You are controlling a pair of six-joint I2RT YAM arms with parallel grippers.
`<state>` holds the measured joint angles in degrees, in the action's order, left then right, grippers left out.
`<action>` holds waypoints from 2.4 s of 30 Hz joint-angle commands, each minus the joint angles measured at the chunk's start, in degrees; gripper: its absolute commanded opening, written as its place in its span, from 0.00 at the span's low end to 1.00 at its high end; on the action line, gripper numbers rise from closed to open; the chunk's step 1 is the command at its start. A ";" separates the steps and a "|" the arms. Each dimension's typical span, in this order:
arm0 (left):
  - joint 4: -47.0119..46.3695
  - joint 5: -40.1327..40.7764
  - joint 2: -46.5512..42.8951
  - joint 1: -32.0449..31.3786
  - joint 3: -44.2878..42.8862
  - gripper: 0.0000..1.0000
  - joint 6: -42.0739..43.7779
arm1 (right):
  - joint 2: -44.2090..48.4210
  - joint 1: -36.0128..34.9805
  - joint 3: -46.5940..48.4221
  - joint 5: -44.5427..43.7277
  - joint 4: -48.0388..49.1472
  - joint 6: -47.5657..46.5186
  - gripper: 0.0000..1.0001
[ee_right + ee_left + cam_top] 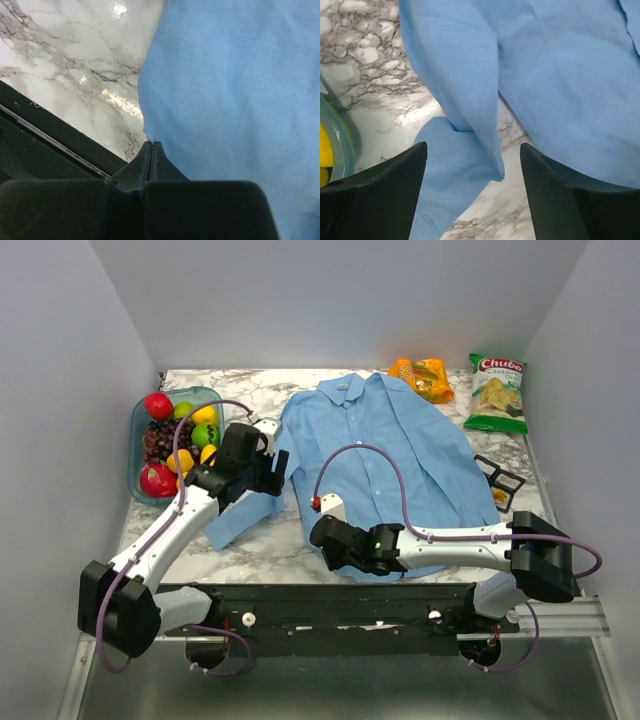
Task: Pin the brooch onto the clothing
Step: Flatten out the clothes at the center of the board.
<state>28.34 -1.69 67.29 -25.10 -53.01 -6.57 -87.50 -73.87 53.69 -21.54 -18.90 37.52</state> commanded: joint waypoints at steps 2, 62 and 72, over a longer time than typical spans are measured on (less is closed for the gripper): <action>1.02 1.08 10.21 4.36 -5.07 0.72 -5.30 | 1.64 0.04 -1.13 -0.43 1.05 0.19 0.01; -5.74 -5.14 26.40 18.87 -10.53 0.60 -2.13 | 2.86 0.04 -4.03 1.15 3.25 1.07 0.01; -6.89 -11.66 36.33 17.02 -15.36 0.60 -4.42 | 2.52 0.04 -3.16 1.15 2.81 0.63 0.01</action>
<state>22.85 -8.38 100.60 -7.60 -66.28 -9.85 -85.73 -73.87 50.02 -20.45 -16.34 38.09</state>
